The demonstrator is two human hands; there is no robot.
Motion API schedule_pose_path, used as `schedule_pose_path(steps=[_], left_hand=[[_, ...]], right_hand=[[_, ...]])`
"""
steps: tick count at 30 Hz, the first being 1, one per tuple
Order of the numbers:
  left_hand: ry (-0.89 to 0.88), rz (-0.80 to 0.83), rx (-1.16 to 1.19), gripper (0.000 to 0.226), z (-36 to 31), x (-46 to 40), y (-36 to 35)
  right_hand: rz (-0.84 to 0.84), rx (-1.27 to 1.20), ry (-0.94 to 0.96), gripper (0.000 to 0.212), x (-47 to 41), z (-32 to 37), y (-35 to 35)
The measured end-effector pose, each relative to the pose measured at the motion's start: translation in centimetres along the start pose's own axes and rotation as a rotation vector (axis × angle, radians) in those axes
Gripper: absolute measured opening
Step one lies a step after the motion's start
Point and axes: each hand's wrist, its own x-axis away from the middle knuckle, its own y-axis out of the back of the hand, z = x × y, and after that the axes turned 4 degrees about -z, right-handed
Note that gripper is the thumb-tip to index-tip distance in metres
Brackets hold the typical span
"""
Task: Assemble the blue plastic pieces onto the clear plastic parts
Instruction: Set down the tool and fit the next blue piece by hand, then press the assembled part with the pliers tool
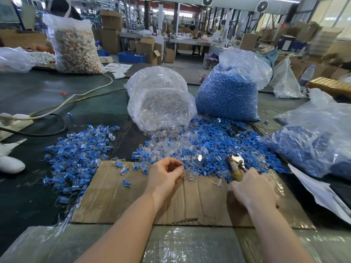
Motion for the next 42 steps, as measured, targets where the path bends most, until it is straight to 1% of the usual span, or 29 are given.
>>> schedule_pose_path(steps=[2, 4, 5, 6, 8, 10, 12, 15, 18, 21, 22, 25, 28, 32, 36, 42], left_hand=[[0.062, -0.004, 0.084, 0.010, -0.5, -0.2, 0.1], [0.113, -0.017, 0.176, 0.008, -1.1, -0.6, 0.2], [0.133, -0.021, 0.213, 0.007, -1.4, -0.9, 0.3], [0.153, -0.022, 0.239, 0.006, -1.7, -1.1, 0.3], [0.183, -0.027, 0.267, 0.005, -2.2, -1.4, 0.4], [0.191, -0.044, 0.293, 0.007, -2.7, -1.7, 0.4], [0.201, -0.061, 0.293, 0.010, -2.9, -1.9, 0.6], [0.213, -0.090, 0.270, 0.013, -2.9, -2.0, 1.0], [0.213, -0.129, 0.257, 0.015, -2.8, -1.9, 1.4], [0.205, -0.149, 0.234, 0.013, -2.8, -1.9, 1.7], [0.202, -0.153, 0.225, 0.012, -2.8, -1.8, 1.8], [0.191, -0.165, 0.190, 0.011, -2.8, -1.8, 2.1], [0.188, -0.170, 0.156, 0.012, -2.8, -1.8, 2.2], [0.187, -0.179, 0.137, 0.011, -2.8, -1.7, 2.3], [0.178, -0.191, 0.117, 0.010, -2.8, -1.7, 2.6], [0.219, -0.155, 0.164, 0.009, -2.8, -1.8, 2.9]], right_hand=[[-0.046, -0.019, 0.036, 0.035, 0.4, 0.4, 0.8], [-0.103, -0.051, 0.156, 0.028, 0.9, 0.9, 1.6], [-0.104, -0.109, 0.233, 0.022, 1.3, 1.2, 2.0], [-0.066, -0.209, 0.299, 0.016, 1.6, 1.7, 2.4], [0.137, -0.472, 0.345, 0.007, 2.4, 2.7, 3.2], [0.362, -0.686, 0.311, 0.011, 3.4, 3.7, 3.8], [0.524, -0.759, 0.284, 0.015, 4.0, 4.2, 3.7], [0.658, -0.835, 0.268, 0.011, 4.5, 4.5, 3.3], [0.714, -0.854, 0.265, 0.008, 4.5, 4.6, 3.1], [0.734, -0.833, 0.285, 0.007, 4.5, 4.5, 3.1], [0.738, -0.816, 0.297, 0.009, 4.6, 4.5, 3.1], [0.742, -0.782, 0.287, 0.024, 4.8, 4.6, 3.4], [0.760, -0.796, 0.271, 0.029, 4.9, 4.7, 3.3], [0.777, -0.761, 0.268, 0.022, 5.0, 4.7, 3.0], [0.779, -0.685, 0.295, 0.024, 5.2, 4.6, 3.3], [0.816, -0.770, 0.228, 0.032, 5.1, 4.6, 3.0]])
